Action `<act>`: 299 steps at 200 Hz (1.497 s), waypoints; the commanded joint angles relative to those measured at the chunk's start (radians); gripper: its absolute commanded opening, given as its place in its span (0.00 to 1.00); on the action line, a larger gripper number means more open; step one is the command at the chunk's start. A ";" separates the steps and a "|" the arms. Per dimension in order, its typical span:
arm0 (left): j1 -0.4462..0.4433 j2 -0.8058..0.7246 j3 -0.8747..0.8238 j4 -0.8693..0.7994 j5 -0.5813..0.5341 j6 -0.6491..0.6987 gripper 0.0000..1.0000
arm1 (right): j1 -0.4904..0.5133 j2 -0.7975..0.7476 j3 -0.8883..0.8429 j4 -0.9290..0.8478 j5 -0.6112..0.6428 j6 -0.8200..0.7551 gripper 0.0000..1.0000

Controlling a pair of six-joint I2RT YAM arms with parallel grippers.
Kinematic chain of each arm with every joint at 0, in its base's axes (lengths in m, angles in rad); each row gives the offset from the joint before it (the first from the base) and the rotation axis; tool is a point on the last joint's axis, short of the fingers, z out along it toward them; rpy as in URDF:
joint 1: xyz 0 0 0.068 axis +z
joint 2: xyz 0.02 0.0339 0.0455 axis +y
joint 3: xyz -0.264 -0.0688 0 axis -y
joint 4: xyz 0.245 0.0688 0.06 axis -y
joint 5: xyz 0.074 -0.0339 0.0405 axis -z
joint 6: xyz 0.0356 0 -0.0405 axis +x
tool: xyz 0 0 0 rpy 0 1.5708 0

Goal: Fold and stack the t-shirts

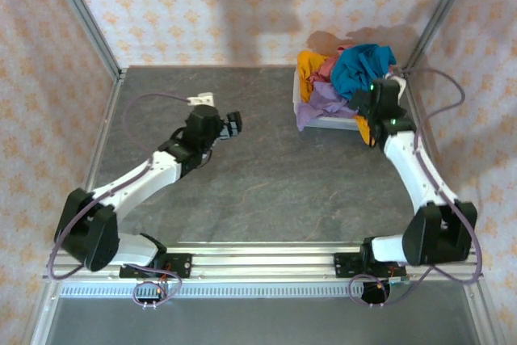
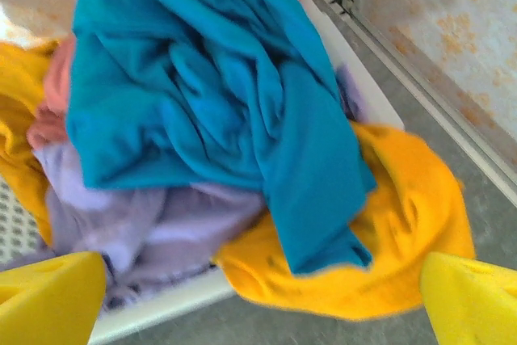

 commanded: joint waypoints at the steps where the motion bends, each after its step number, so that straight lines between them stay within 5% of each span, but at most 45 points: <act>1: -0.063 0.093 0.059 0.064 0.001 -0.176 0.99 | -0.030 0.163 0.196 -0.331 -0.138 -0.041 0.99; 54: -0.199 0.294 0.197 0.155 0.074 -0.300 1.00 | -0.145 0.477 0.619 -0.526 -0.326 -0.101 0.99; 119: -0.266 0.474 0.270 0.340 0.169 -0.477 0.99 | -0.220 0.803 0.904 -0.720 -0.468 -0.090 0.99; 178: -0.265 0.627 0.450 0.325 0.251 -0.470 0.99 | -0.220 0.758 0.729 -0.707 -0.409 -0.014 0.99; 299: -0.219 0.936 0.894 0.201 0.352 -0.468 0.99 | -0.220 0.248 0.045 -0.492 -0.503 0.222 0.99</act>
